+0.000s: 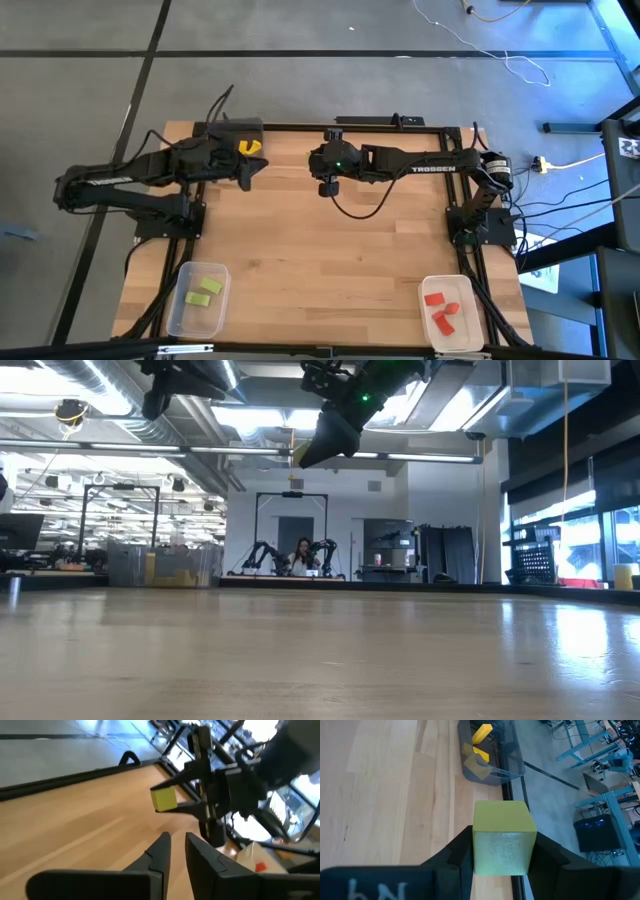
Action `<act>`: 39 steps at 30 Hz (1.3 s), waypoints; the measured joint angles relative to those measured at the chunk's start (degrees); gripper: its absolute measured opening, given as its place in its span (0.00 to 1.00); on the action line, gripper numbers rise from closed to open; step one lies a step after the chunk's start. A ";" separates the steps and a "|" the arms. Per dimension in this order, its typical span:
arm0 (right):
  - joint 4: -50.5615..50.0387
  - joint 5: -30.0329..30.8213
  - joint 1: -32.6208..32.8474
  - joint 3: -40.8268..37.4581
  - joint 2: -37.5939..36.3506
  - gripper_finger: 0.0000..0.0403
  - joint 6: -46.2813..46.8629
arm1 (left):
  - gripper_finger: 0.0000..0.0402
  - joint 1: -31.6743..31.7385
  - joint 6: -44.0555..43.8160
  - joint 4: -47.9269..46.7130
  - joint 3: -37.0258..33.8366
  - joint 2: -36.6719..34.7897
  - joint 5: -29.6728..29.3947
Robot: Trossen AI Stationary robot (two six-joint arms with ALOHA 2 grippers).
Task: Sort & place blocks by color
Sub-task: Put the green block into the transparent bin
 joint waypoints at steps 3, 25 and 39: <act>0.00 -0.01 0.00 0.00 0.00 0.32 0.00 | 0.14 0.05 0.16 -0.19 0.00 1.67 1.06; 0.02 -0.36 -0.02 0.00 -0.02 0.32 0.00 | 0.26 15.29 -1.30 5.51 0.04 10.81 19.87; 0.83 -7.77 0.04 0.00 0.00 0.32 0.25 | 0.25 17.79 18.84 13.24 -0.02 19.16 30.37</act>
